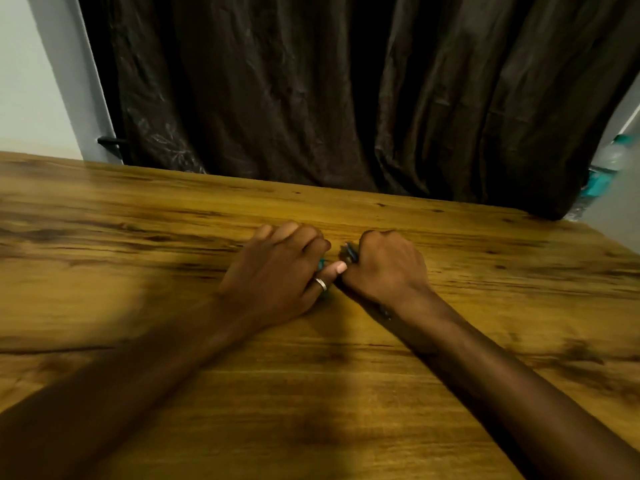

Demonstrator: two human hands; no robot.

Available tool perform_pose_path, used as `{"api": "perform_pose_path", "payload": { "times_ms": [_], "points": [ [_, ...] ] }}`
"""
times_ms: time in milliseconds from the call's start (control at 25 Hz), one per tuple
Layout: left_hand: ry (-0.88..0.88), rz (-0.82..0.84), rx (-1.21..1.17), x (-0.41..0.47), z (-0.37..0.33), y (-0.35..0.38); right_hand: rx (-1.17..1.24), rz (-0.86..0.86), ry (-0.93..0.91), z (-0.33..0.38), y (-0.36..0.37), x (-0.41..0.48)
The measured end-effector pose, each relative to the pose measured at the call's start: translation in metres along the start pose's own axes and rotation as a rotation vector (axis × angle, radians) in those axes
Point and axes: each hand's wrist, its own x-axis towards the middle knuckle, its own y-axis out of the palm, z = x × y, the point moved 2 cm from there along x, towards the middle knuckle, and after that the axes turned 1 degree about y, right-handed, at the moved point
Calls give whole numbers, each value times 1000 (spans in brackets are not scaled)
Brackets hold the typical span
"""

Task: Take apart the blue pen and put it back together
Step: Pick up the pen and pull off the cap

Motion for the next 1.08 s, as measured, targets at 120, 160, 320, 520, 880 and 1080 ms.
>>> {"api": "perform_pose_path", "payload": {
  "times_ms": [120,160,320,520,880,1080],
  "points": [
    [9,-9,-31,1,-4,-4,141,-58,57,-5,-8,3],
    [-13,8,-73,4,-6,-5,194,-57,70,-6,-11,3],
    [-266,-56,-518,19,-13,-11,555,-17,103,-3,-19,3],
    [-451,61,-1067,38,-8,-10,1191,26,189,-3,-23,4],
    [-454,72,-1213,33,6,3,1328,106,129,-9,-21,17],
    [-503,115,-1201,32,8,9,1345,206,87,-12,-21,28]
  ]
}}
